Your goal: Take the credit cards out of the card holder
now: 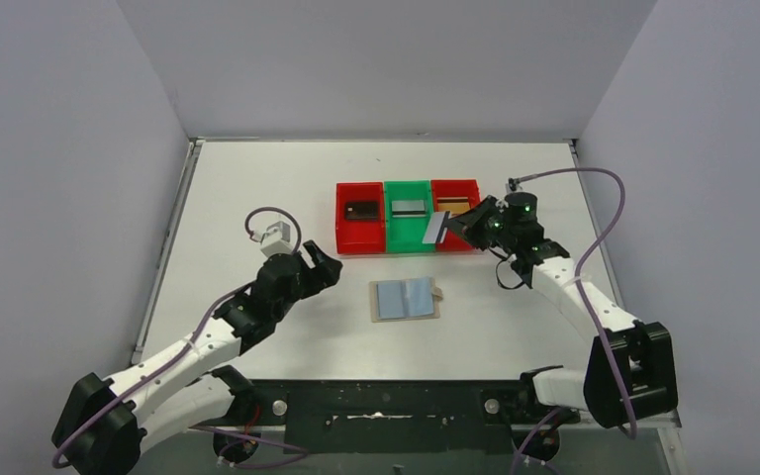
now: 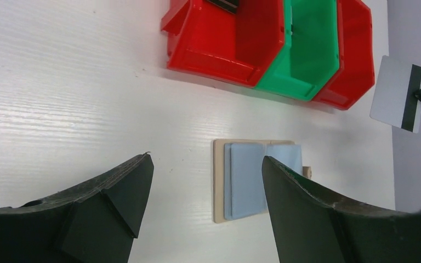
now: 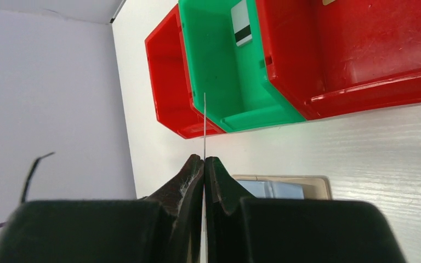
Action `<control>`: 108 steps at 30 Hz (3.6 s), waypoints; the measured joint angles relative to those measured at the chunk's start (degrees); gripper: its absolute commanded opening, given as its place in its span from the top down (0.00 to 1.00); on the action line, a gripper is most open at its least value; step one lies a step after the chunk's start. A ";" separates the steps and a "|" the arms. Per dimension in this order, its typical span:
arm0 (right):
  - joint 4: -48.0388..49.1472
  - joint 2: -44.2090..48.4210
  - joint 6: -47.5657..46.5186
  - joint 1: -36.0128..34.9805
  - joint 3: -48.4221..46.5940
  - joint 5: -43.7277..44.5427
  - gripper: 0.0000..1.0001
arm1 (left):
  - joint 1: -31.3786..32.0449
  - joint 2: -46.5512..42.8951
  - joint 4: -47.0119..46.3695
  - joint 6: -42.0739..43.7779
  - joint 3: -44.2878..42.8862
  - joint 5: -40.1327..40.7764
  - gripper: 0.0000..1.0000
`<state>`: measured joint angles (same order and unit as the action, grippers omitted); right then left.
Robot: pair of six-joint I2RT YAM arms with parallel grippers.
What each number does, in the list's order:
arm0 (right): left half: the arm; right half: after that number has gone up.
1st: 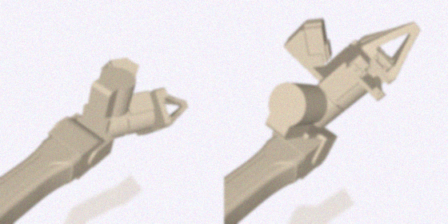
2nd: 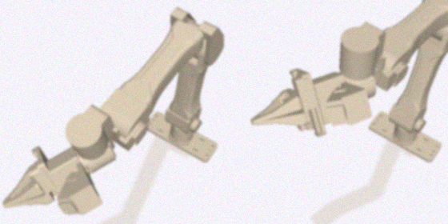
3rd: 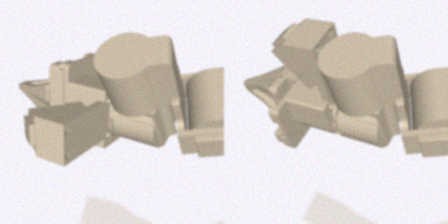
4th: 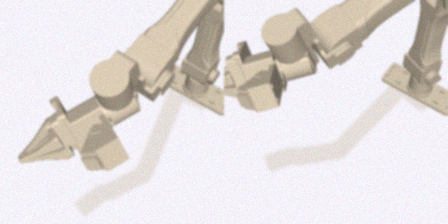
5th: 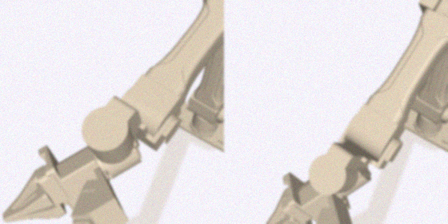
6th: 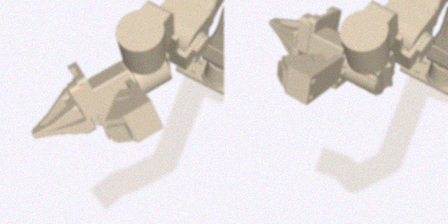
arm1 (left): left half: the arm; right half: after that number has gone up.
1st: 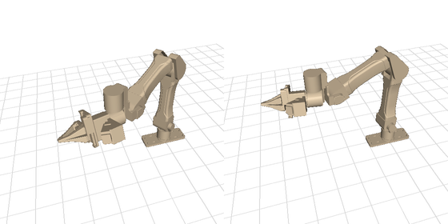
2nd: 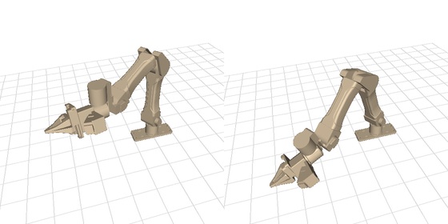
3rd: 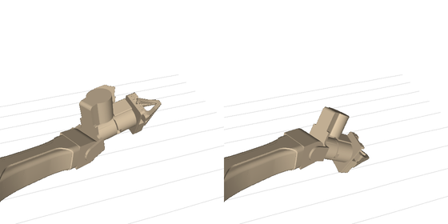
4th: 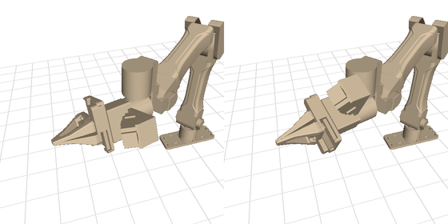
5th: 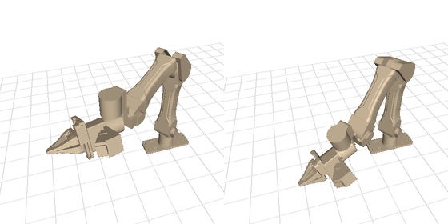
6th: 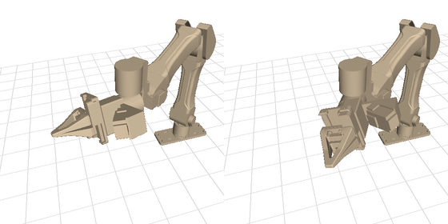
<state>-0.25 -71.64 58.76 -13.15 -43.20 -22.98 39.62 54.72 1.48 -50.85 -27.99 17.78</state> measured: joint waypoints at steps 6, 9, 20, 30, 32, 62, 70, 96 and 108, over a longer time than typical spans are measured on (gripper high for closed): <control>-5.01 -4.68 0.00 0.70 -7.17 -1.31 1.00 | -1.88 -3.17 2.78 -1.60 1.03 0.96 0.27; -7.30 -7.06 -1.25 0.74 -10.71 -1.27 1.00 | -1.99 -4.07 3.85 -2.12 1.55 1.18 0.27; -18.47 -20.31 -14.93 -0.15 -29.99 2.23 1.00 | -2.64 -6.36 6.12 -2.54 2.01 1.57 0.27; -18.64 -25.42 -44.39 -12.94 -37.20 12.46 1.00 | -3.34 -9.84 8.31 -2.56 2.03 2.45 0.27; -16.00 -25.35 -51.21 -16.02 -35.54 14.88 1.00 | -3.43 -10.78 8.50 -2.56 2.03 2.82 0.27; -9.60 -29.81 -109.83 -15.41 -28.89 7.32 1.00 | -4.09 -13.29 11.54 -2.67 2.89 4.11 0.27; -8.39 -34.10 -116.52 -15.34 -28.89 6.32 1.00 | -4.20 -13.29 11.63 -2.51 2.89 4.24 0.27; -0.66 -43.60 -125.28 -14.29 -31.69 9.97 1.00 | -4.63 -14.67 13.42 -2.08 2.89 4.50 0.27; -1.64 -44.57 -126.51 -13.84 -32.02 9.84 0.77 | -4.85 -14.84 13.79 -2.08 2.89 4.50 0.27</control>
<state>-1.89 -116.20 -67.75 -26.98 -75.22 -13.15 34.76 39.88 15.27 -52.93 -25.10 22.28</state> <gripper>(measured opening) 0.208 0.733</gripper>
